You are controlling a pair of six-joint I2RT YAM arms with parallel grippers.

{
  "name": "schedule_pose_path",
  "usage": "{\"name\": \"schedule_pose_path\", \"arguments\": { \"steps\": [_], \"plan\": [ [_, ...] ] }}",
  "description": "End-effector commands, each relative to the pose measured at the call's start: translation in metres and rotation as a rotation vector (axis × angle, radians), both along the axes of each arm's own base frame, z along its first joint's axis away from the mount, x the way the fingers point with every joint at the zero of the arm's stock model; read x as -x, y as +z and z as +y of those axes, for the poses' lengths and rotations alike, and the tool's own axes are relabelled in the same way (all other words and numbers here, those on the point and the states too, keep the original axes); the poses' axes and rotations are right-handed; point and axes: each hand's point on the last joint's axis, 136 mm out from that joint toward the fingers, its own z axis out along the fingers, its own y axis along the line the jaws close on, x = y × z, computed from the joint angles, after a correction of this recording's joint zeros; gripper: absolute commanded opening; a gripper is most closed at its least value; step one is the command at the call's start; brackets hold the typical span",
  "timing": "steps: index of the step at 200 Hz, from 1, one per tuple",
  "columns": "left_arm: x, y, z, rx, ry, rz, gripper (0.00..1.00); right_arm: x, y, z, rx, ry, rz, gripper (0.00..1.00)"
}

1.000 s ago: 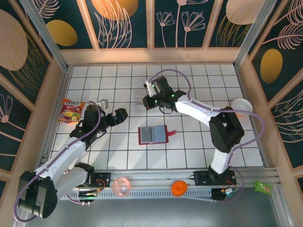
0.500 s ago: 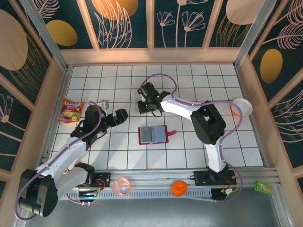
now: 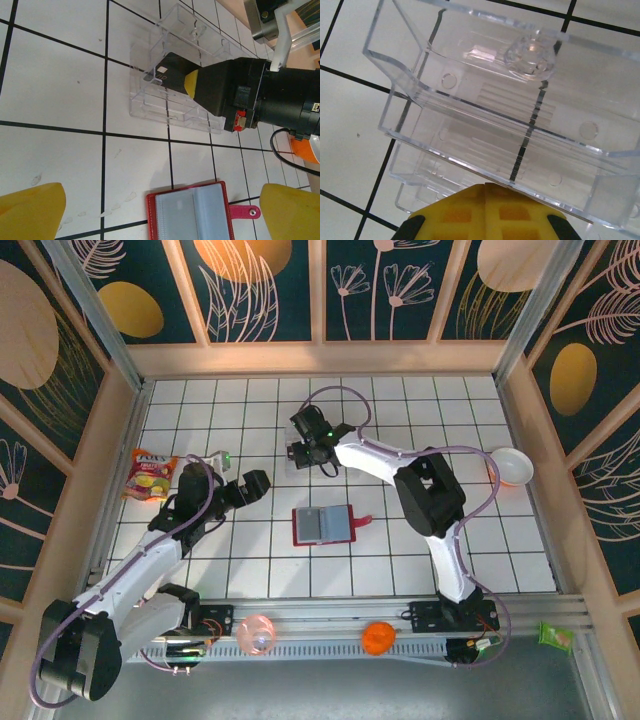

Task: Take the credit cards out of the card holder

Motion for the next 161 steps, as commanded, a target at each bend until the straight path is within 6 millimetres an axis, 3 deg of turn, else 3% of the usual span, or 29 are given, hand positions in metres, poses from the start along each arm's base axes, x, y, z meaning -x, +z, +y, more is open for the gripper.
{"name": "schedule_pose_path", "arguments": {
  "steps": [1,38,69,87,124,145,161],
  "plan": [
    [0.003,0.005,-0.001,0.019,-0.013,-0.017,0.99,-0.006,0.024,0.005,-0.031,-0.001,-0.053,0.12],
    [0.005,0.002,-0.002,0.038,-0.01,-0.01,0.99,0.005,0.046,0.002,-0.085,-0.003,-0.059,0.24],
    [0.007,0.0,-0.001,0.051,-0.005,-0.01,0.99,0.034,0.06,-0.01,-0.147,0.026,-0.052,0.38],
    [0.008,-0.002,0.0,0.053,0.0,-0.009,0.99,0.063,0.046,-0.01,-0.138,0.077,0.019,0.4],
    [0.009,-0.011,0.0,0.052,0.004,0.006,0.99,0.136,-0.006,-0.002,-0.005,0.209,0.137,0.42],
    [0.01,-0.017,0.0,0.052,0.005,0.021,0.99,0.16,-0.024,-0.002,0.073,0.245,0.156,0.43],
    [0.012,-0.021,0.0,0.052,0.0,0.031,0.99,0.167,-0.028,-0.004,0.116,0.245,0.143,0.43]
  ]
}}
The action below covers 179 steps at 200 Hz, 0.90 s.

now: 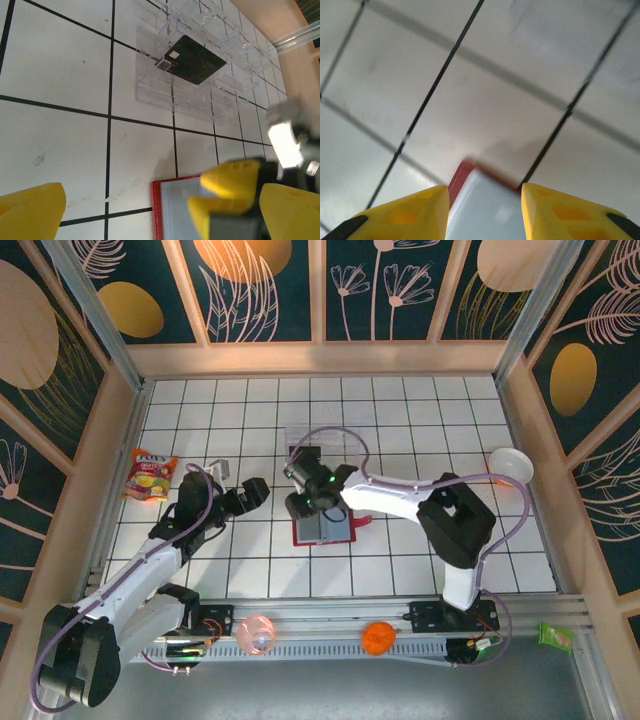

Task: Take the credit cards out of the card holder

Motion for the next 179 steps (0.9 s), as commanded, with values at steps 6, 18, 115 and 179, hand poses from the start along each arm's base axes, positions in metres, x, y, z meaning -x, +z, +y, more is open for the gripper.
{"name": "schedule_pose_path", "arguments": {
  "steps": [6,18,115,179],
  "plan": [
    [0.0,-0.002,-0.002,0.026,-0.005,0.001,0.99,0.013,-0.014,-0.013,0.104,-0.004,-0.014,0.43],
    [0.0,-0.004,-0.002,0.023,-0.008,0.005,0.98,0.018,-0.013,-0.015,0.132,0.007,-0.035,0.43],
    [0.004,-0.016,-0.009,0.042,-0.046,0.044,0.89,0.045,-0.047,-0.032,0.241,0.036,-0.001,0.31],
    [0.02,-0.033,-0.042,0.058,-0.147,0.103,0.75,0.037,-0.033,-0.023,0.124,-0.004,-0.027,0.0]
  ]
}}
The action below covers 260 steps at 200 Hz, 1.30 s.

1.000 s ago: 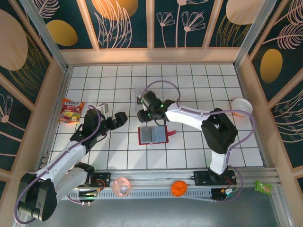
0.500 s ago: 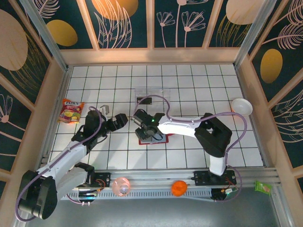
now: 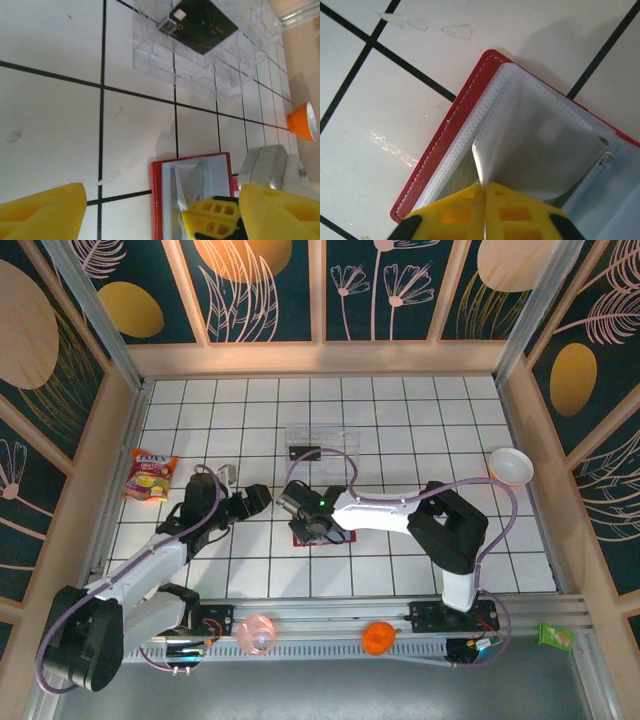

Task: Take the credit cards out of the card holder

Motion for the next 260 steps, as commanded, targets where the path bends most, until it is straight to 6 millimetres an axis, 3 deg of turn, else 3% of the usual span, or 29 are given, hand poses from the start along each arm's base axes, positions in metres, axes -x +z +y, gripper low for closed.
{"name": "schedule_pose_path", "arguments": {
  "steps": [1,65,118,142,167,216,243,260],
  "plan": [
    [0.009,-0.006,-0.02,0.02,-0.062,0.012,0.74,-0.001,-0.001,-0.006,-0.034,-0.028,0.001,0.0],
    [0.012,-0.013,-0.05,0.036,-0.137,0.034,0.4,0.008,0.037,0.004,-0.387,0.005,0.03,0.0],
    [0.016,-0.021,-0.083,0.044,-0.231,0.055,0.09,0.015,0.036,-0.002,-0.462,-0.007,0.066,0.0],
    [0.024,-0.037,-0.096,0.016,-0.277,0.106,0.0,0.015,0.033,-0.003,-0.466,-0.019,0.074,0.0],
    [0.031,-0.059,-0.092,-0.029,-0.273,0.167,0.0,0.013,0.032,-0.006,-0.462,-0.038,0.067,0.0],
    [0.038,-0.08,-0.081,-0.11,-0.263,0.227,0.0,0.008,0.023,-0.019,-0.414,-0.098,0.049,0.0],
    [0.04,-0.088,-0.077,-0.146,-0.268,0.248,0.0,-0.001,0.014,-0.044,-0.329,-0.216,0.009,0.0],
    [0.04,-0.091,-0.076,-0.157,-0.273,0.249,0.0,-0.006,0.009,-0.07,-0.251,-0.319,-0.036,0.09]
  ]
}}
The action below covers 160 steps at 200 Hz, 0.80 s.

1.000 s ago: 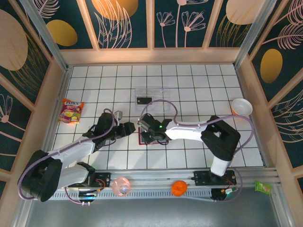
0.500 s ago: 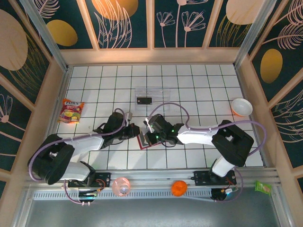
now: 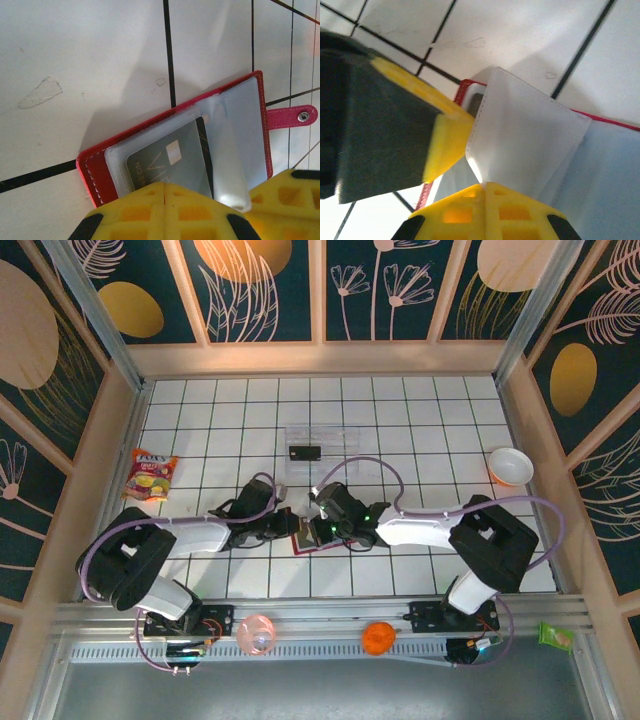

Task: Take the credit cards out of the card holder

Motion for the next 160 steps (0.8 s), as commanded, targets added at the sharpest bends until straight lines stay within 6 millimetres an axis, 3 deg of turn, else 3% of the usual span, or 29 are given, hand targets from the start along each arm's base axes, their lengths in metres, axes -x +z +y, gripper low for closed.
{"name": "schedule_pose_path", "arguments": {
  "steps": [1,16,40,73,113,160],
  "plan": [
    [0.005,-0.016,0.008,-0.078,-0.014,0.027,0.0,-0.011,-0.008,-0.045,0.129,-0.185,-0.033,0.1],
    [0.004,-0.016,0.008,-0.086,-0.018,0.022,0.0,-0.014,-0.008,-0.069,0.191,-0.275,-0.056,0.17],
    [-0.002,-0.008,0.004,-0.093,-0.034,-0.008,0.0,-0.017,-0.003,-0.107,0.277,-0.408,-0.094,0.37],
    [-0.013,0.02,-0.01,-0.061,-0.078,-0.058,0.0,-0.021,0.011,-0.124,0.239,-0.486,-0.121,0.47],
    [-0.003,0.037,-0.045,-0.041,-0.187,-0.065,0.16,-0.026,0.025,-0.14,0.184,-0.556,-0.159,0.46],
    [0.02,0.035,-0.101,-0.02,-0.366,-0.052,0.21,-0.026,0.037,-0.144,0.1,-0.554,-0.167,0.3]
  ]
}}
